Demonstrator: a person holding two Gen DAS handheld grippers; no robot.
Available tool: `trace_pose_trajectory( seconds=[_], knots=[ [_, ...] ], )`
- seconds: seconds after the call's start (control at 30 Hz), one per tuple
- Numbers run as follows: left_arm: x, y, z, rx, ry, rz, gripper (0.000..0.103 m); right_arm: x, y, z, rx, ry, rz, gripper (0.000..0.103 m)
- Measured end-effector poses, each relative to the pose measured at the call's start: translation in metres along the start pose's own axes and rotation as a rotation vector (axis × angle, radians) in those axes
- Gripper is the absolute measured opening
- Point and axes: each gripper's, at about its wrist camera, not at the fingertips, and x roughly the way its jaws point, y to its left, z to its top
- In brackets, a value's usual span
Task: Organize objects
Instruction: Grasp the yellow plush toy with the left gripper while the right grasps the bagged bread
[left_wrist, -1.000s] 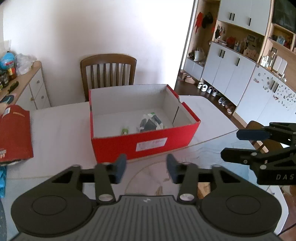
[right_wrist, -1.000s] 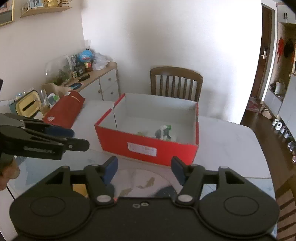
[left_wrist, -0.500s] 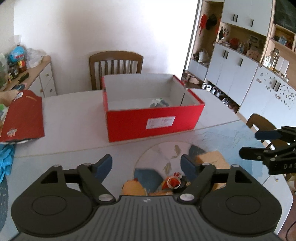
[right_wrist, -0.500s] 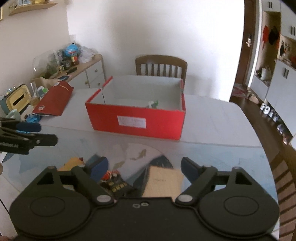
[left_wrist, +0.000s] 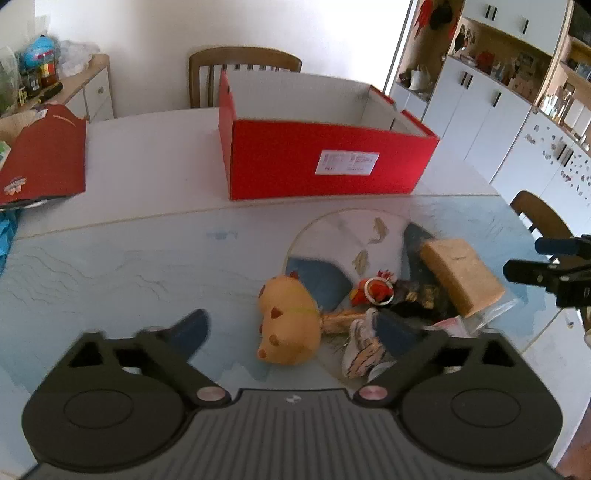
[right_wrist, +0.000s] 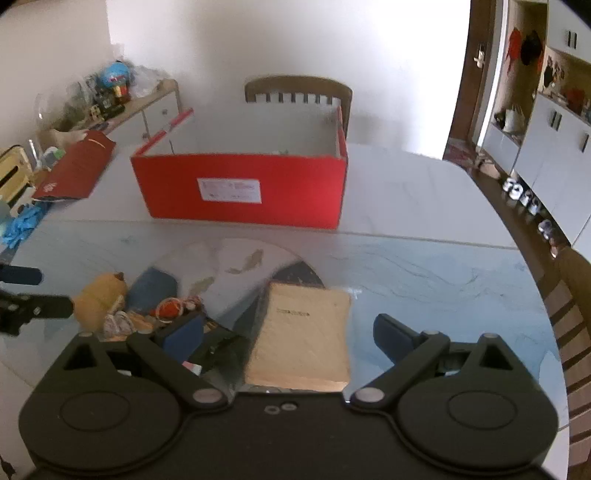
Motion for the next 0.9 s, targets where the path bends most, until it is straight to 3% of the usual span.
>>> trace_pose_trajectory(
  seconds=[0.33,0.9],
  knots=[
    [0.025,0.007,-0.005,-0.037,-0.011,0.006,0.103,0.037,-0.006,-0.007,-0.001,0.082,-0.039,0.099],
    [0.063,0.019,-0.010,-0.035,0.089,0.078,0.103,0.068,-0.008,-0.012,-0.008,0.155,-0.034,0.098]
  ],
)
